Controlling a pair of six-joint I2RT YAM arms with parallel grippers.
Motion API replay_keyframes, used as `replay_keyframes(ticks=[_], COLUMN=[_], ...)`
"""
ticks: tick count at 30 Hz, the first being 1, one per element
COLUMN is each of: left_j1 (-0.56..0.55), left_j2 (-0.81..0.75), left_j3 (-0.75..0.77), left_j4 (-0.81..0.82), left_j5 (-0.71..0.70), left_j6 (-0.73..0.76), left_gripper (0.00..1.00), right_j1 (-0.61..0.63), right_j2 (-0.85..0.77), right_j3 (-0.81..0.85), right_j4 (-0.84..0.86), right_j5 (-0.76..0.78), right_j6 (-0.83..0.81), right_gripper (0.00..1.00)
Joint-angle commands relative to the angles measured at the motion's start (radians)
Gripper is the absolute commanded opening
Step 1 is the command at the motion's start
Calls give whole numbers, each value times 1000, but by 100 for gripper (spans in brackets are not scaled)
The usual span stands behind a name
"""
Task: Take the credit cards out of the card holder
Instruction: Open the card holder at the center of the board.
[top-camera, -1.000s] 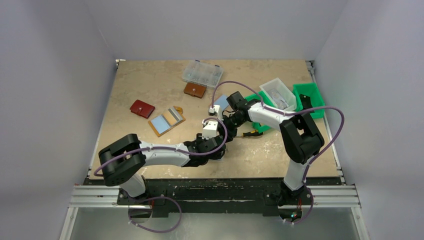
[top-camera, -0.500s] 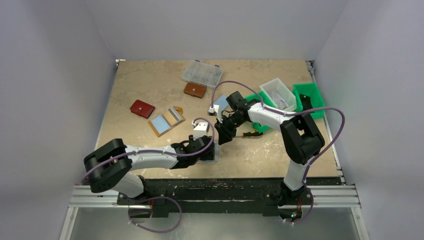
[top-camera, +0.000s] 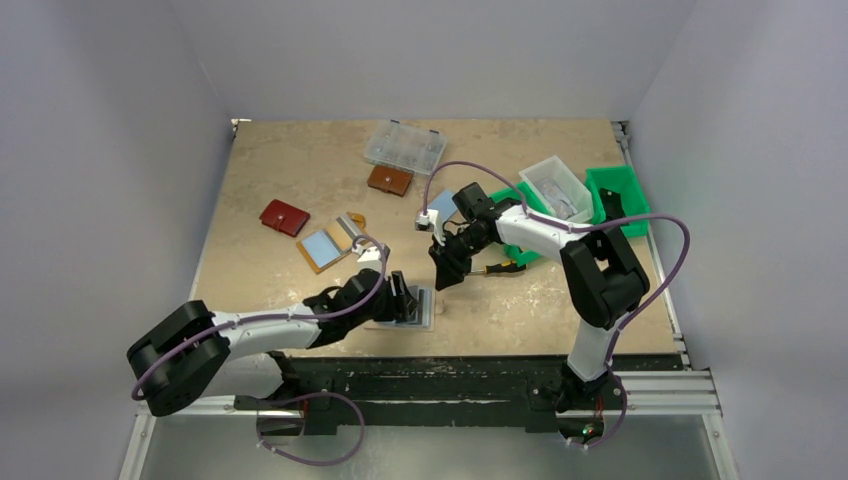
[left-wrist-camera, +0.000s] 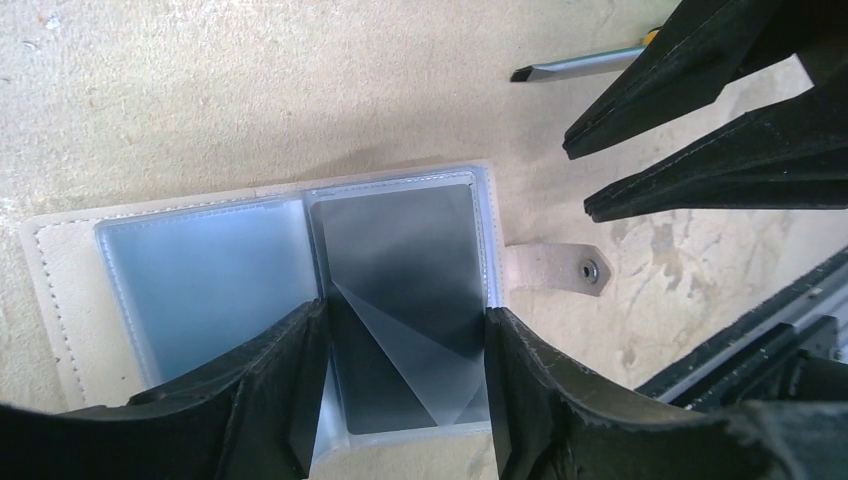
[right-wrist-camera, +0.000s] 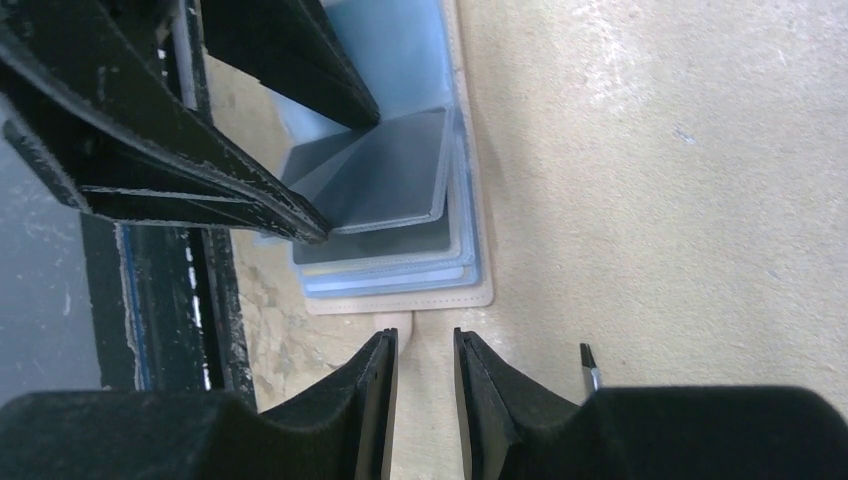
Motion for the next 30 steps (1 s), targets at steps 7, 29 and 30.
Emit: replay_keyframes(ticks=[7,29,30], left_j1=[61,93,93], left_j2=[-32,-11,-11], left_j3=[-77,-124,-124], left_j4=[242,339,340], left_j5=[192,270,272], left_j6=[-48,-69,-71], left_gripper=[39,51,54], right_j1=[23,116,116], right_j2=[17,86,86], right_j3=[7,36,37], right_j4=[60,100,104], right_j5=[-174,-201,-205], right_j6=[94,142,147], right_gripper=[30,6,6])
